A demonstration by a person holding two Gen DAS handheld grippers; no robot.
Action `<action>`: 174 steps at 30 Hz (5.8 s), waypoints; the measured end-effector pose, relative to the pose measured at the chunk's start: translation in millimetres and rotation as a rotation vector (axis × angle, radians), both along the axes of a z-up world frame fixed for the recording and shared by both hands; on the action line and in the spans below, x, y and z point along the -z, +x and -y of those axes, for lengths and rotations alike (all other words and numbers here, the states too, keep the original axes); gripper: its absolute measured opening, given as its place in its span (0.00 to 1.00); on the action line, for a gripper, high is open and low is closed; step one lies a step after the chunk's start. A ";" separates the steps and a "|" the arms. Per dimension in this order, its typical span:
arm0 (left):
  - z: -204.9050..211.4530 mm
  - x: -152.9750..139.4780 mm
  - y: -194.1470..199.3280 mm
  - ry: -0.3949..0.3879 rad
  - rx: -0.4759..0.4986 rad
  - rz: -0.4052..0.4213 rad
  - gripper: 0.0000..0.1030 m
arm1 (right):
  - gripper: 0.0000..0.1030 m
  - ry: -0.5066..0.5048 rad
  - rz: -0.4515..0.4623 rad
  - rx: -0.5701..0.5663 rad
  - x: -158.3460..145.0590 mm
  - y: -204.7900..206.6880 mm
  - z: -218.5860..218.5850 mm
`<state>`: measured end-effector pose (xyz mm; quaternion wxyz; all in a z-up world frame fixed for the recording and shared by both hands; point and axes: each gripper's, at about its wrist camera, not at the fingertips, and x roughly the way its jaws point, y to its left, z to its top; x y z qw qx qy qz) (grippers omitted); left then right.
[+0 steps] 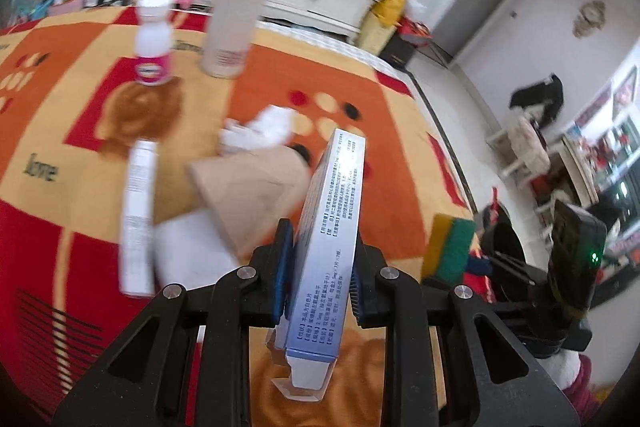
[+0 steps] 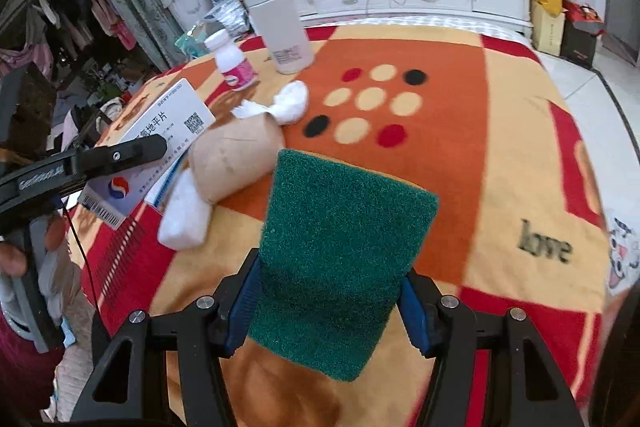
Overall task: Collect trash
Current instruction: 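Carry the medicine box and green sponge with both tools over the black bin, then open both tools to drop the medicine box and sponge into the bin, then move both empty tools back over the trash on the blanket, then grasp the white medicine box with the left tool while the right tool grasps the white tissue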
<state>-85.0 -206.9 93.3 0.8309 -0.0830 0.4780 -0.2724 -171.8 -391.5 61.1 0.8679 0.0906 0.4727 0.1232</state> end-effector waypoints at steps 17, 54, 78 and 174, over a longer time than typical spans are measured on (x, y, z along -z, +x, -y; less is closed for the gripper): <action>133.8 29.6 -29.4 0.053 0.190 -0.040 0.22 | 0.58 -0.114 -0.053 0.112 5.7 -47.1 97.4; 409.0 59.2 -78.6 -0.134 0.508 -0.232 0.49 | 0.79 -0.137 -0.140 0.591 34.1 -156.4 344.1; 300.1 42.6 -80.2 0.101 0.335 0.111 0.56 | 0.87 -0.144 0.013 0.594 10.8 -140.1 268.4; -101.4 80.3 67.5 0.157 -0.213 -0.115 0.16 | 0.43 0.045 -0.129 -0.078 35.4 198.1 -99.0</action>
